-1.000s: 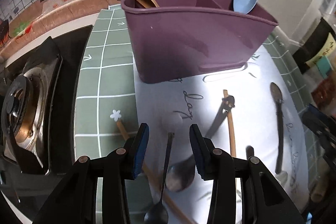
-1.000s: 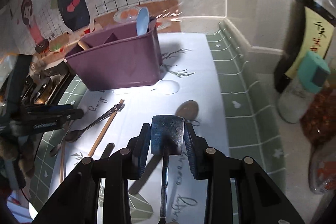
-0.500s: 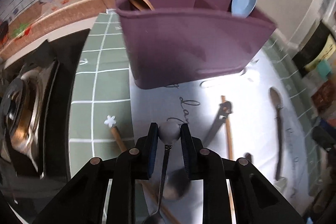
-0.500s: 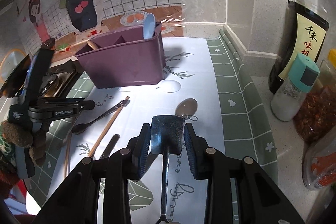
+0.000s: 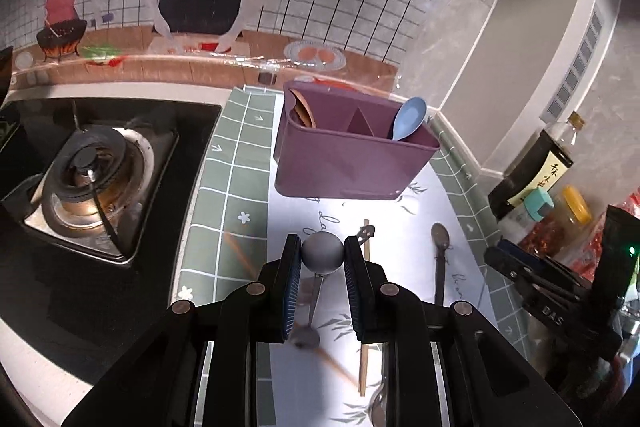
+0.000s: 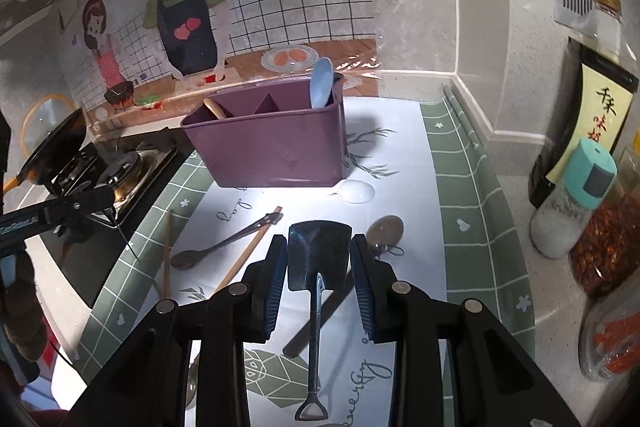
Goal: Organize utensils
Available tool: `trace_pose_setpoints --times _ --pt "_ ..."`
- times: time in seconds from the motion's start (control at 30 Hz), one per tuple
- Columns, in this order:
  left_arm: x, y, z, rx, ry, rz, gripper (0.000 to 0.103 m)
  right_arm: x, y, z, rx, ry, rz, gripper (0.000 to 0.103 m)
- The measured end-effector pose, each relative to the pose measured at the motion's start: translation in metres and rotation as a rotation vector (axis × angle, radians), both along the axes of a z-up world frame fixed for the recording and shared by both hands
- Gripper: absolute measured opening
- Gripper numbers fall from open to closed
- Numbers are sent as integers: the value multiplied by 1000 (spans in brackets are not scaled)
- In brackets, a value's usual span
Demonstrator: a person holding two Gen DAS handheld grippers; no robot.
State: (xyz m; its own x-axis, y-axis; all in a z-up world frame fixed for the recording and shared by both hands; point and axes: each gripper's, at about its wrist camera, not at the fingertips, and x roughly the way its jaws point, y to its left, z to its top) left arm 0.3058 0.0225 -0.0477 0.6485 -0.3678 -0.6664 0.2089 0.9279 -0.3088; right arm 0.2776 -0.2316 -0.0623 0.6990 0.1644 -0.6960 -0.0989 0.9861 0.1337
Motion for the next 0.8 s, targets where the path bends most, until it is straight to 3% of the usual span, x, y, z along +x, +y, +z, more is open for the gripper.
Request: trace_pose_setpoints --times 0.3,0.33,0.4,0.57,0.63,0.7,0.8 --pt "-10 8 36 -49 -70 7 22 7 16 22 -1 -57 41 29" --pt "-10 8 45 -56 -85 4 22 9 16 30 6 -73 46 29" --pt "-7 7 78 -71 -149 -17 22 14 16 57 29 -131 61 4" --pt "5 5 173 -91 -338 -58 22 30 16 166 14 -368 88 5" --pt "11 7 195 -97 -374 -53 22 34 15 193 12 -416 106 4" --pt "15 10 204 -103 -389 -48 22 35 15 201 -22 -435 101 5" --pt "22 15 195 -102 -364 -34 22 39 12 186 -44 -388 119 5"
